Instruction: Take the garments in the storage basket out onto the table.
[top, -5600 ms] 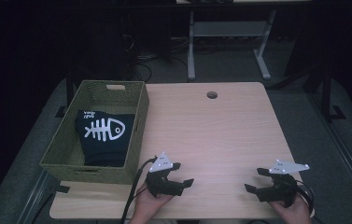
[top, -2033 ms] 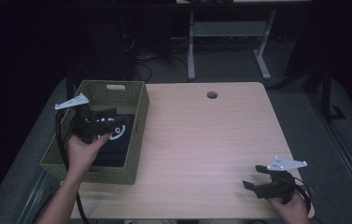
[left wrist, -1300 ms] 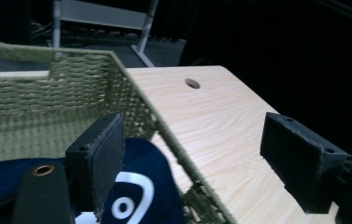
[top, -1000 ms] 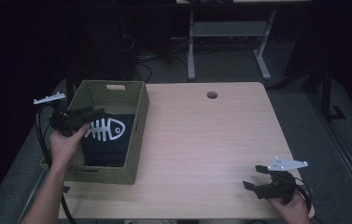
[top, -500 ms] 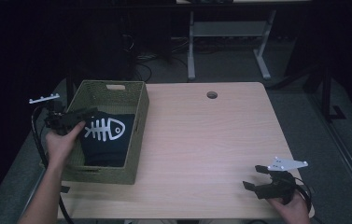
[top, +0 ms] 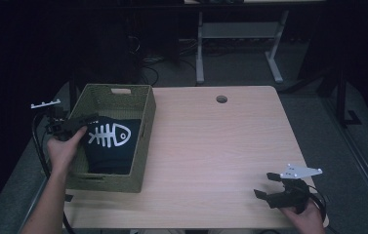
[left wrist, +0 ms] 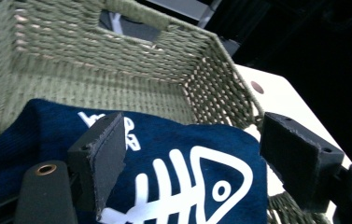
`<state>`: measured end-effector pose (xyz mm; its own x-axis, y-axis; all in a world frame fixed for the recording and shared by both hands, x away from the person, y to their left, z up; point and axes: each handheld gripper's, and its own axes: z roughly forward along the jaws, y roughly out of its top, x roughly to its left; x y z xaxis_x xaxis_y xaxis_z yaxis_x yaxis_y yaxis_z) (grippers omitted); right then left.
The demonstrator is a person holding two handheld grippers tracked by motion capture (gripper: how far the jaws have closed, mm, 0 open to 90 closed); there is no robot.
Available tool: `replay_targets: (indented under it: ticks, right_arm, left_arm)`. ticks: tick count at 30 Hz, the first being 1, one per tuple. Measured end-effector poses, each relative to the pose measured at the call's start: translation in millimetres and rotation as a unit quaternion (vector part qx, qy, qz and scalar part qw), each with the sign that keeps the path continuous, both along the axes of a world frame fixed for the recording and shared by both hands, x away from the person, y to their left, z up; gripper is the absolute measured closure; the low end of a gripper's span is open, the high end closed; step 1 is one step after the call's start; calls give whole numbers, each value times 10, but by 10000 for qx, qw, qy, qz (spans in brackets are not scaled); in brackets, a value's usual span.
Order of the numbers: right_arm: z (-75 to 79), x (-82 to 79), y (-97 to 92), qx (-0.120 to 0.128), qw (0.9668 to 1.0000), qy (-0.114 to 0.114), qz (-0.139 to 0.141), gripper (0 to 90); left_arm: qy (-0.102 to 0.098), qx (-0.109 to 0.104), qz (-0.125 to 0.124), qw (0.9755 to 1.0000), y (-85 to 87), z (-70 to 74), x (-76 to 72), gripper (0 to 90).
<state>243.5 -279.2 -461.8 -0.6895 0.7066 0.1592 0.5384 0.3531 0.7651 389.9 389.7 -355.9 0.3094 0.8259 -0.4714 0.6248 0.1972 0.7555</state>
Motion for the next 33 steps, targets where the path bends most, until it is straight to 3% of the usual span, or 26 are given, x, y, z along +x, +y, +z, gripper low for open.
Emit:
replay_targets:
  ticks: [9,19,24,33]
  right_arm:
    - [1,2,3,7,10000,-2,29,151]
    - [2,-1,5,15,10000,2,55,150]
    - [0,0,11,-9,10000,8,67,150]
    - [7,-4,9,7,10000,-5,79,151]
  left_arm:
    - [138,-35,202,9997,49,-44,28,225]
    - [425,149,267,9986,54,-126,83,224]
    - [727,342,389,9960,13,-178,134,232]
    - [1264,412,403,9903,-36,-286,226,270]
